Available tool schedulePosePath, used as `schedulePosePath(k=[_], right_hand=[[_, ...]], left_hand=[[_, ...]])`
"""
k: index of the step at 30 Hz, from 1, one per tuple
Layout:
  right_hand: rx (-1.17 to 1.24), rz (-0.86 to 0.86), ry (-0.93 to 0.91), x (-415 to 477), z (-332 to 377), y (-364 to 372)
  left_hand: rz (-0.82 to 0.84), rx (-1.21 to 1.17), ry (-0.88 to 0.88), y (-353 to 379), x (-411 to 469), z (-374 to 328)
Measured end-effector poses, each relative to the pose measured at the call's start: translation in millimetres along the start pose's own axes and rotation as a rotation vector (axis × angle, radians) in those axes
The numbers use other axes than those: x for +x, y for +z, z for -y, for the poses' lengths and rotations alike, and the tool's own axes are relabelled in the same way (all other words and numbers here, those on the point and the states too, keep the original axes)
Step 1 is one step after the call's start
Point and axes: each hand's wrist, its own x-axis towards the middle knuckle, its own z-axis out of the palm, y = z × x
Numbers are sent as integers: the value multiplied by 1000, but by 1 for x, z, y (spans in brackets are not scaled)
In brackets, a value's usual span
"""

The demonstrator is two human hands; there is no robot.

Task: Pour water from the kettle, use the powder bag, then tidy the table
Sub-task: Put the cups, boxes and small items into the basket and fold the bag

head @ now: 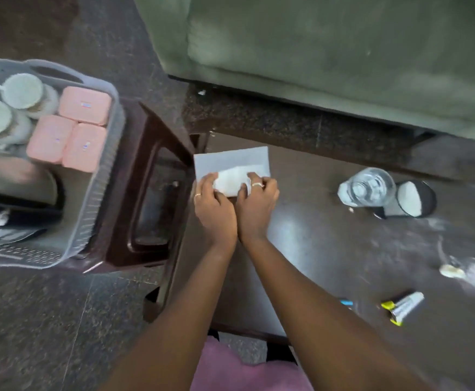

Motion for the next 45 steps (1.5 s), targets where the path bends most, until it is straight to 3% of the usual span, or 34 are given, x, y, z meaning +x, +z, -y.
schedulePosePath(k=[10, 14, 16, 22, 26, 29, 36, 38, 41, 45], right_hand=[[-154, -205, 465, -46, -183, -119], [-213, -340, 689, -56, -234, -151], [-258, -389, 790, -57, -252, -161], [-257, -316, 929, -60, -296, -181], [-224, -185, 905, -63, -313, -184], [-187, -168, 890, -61, -314, -185], [-95, -185, 754, -57, -278, -165], [-42, -207, 751, -52, -253, -152], [5, -176, 529, -46, -209, -131], [224, -156, 437, -29, -137, -99]], left_hand=[[827, 334, 318, 106, -158, 10], [1160, 634, 417, 128, -202, 19], [1244, 778, 437, 133, -218, 22], [1271, 961, 636, 141, -250, 38], [1246, 1055, 790, 137, -255, 54], [1210, 996, 822, 134, -254, 64], [1143, 623, 498, 130, -233, 60], [1067, 501, 412, 122, -215, 52], [928, 354, 326, 103, -182, 37], [677, 209, 287, 63, -122, 19]])
